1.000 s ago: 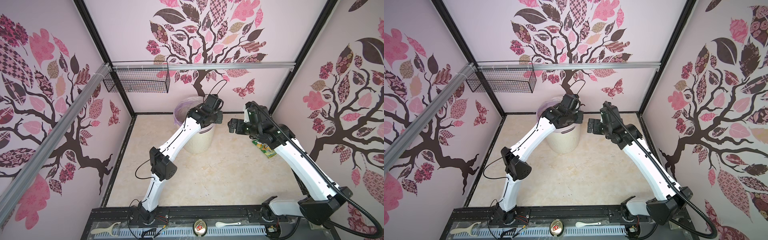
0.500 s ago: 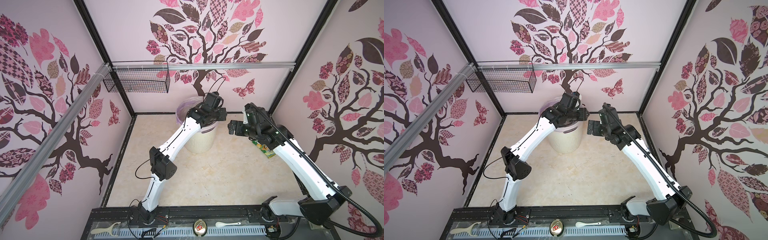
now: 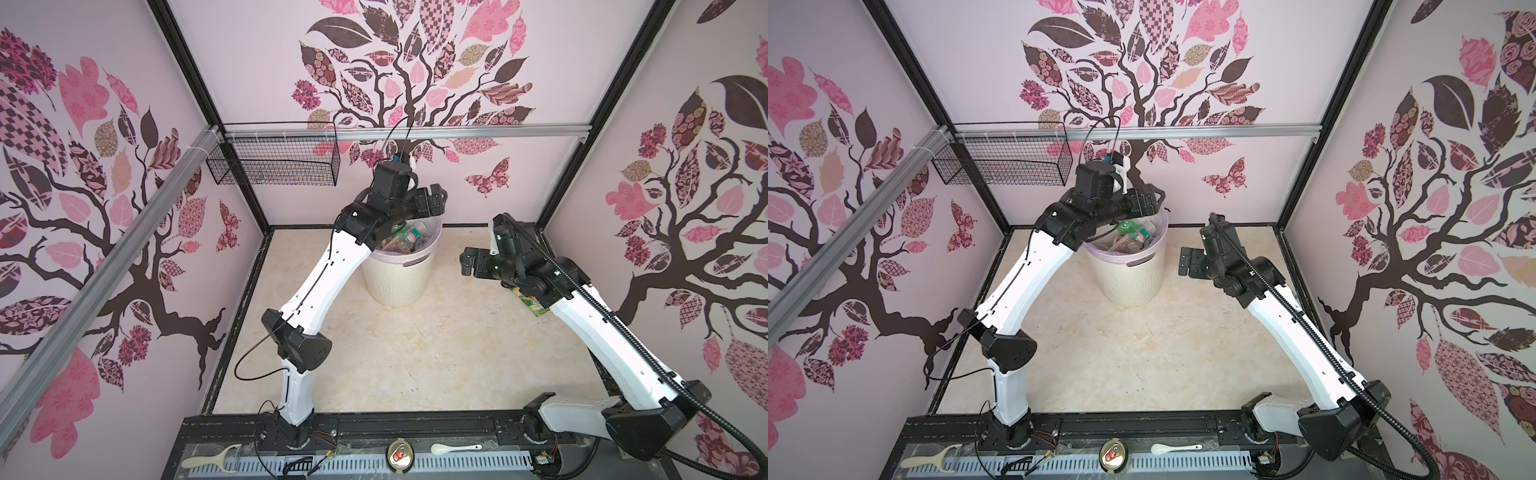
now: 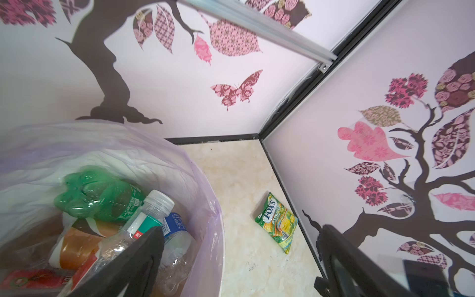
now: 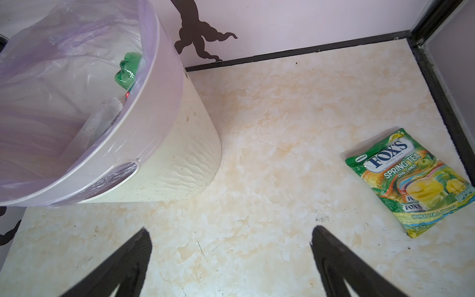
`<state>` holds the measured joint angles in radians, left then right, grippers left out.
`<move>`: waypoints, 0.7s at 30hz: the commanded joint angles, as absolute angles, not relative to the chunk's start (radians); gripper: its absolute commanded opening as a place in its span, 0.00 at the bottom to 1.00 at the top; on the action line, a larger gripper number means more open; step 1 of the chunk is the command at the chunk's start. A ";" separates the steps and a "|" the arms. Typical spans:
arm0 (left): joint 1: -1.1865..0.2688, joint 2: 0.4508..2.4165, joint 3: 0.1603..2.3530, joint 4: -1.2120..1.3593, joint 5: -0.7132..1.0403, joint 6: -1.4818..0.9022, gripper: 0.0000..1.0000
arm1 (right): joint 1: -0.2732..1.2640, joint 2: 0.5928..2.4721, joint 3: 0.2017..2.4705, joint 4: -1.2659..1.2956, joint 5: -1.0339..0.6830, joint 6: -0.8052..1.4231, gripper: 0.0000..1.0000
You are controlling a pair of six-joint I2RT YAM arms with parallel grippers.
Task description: Throw the plastic bottles in the bin
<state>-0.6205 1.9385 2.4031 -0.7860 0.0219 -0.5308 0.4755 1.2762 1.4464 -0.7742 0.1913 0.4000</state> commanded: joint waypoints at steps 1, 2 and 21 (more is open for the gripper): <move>-0.589 1.854 2.340 -0.773 -0.005 -0.501 0.98 | 0.472 1.268 1.476 -0.762 0.211 0.391 0.99; -0.580 1.826 2.314 -0.771 -0.016 -0.492 0.98 | 0.472 1.271 1.479 -0.759 0.210 0.391 0.99; -0.109 1.141 1.201 -0.445 -0.301 -0.303 0.98 | 0.472 1.432 1.346 -0.573 0.465 0.368 1.00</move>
